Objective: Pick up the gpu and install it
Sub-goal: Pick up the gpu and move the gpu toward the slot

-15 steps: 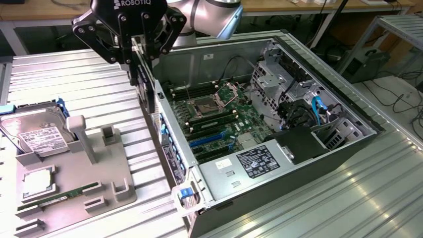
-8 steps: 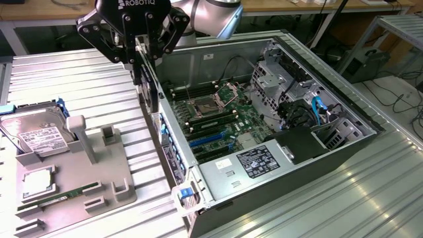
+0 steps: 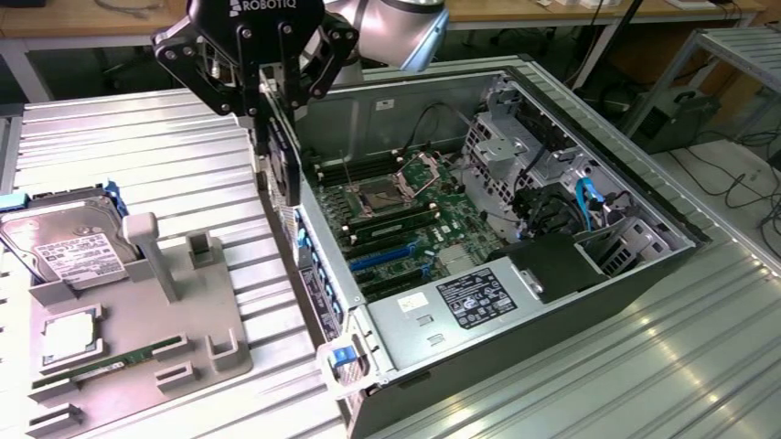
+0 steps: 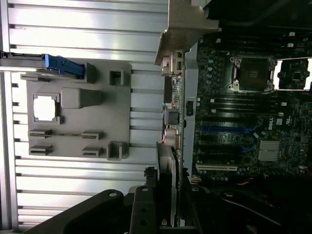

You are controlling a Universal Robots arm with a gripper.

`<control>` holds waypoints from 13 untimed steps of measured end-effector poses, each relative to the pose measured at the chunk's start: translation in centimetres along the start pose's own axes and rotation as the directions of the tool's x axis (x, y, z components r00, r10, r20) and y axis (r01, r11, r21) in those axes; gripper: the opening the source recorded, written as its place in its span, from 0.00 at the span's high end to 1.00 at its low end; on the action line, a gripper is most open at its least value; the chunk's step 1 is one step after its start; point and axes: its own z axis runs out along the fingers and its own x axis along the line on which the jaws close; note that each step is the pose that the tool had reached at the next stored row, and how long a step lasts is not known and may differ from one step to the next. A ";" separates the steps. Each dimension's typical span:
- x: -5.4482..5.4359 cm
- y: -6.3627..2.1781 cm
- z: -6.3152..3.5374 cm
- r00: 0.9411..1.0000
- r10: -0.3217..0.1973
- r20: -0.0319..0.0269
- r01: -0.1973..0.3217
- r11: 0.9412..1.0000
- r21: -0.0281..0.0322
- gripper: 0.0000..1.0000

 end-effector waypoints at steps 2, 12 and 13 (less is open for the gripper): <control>-0.1 -0.01 0.01 1.000 0.000 0.000 0.000 1.000 0.000 0.73; -0.8 -0.04 0.03 1.000 0.000 0.000 0.000 1.000 0.000 0.73; -0.9 -0.04 0.03 1.000 0.000 0.000 0.000 1.000 0.000 0.73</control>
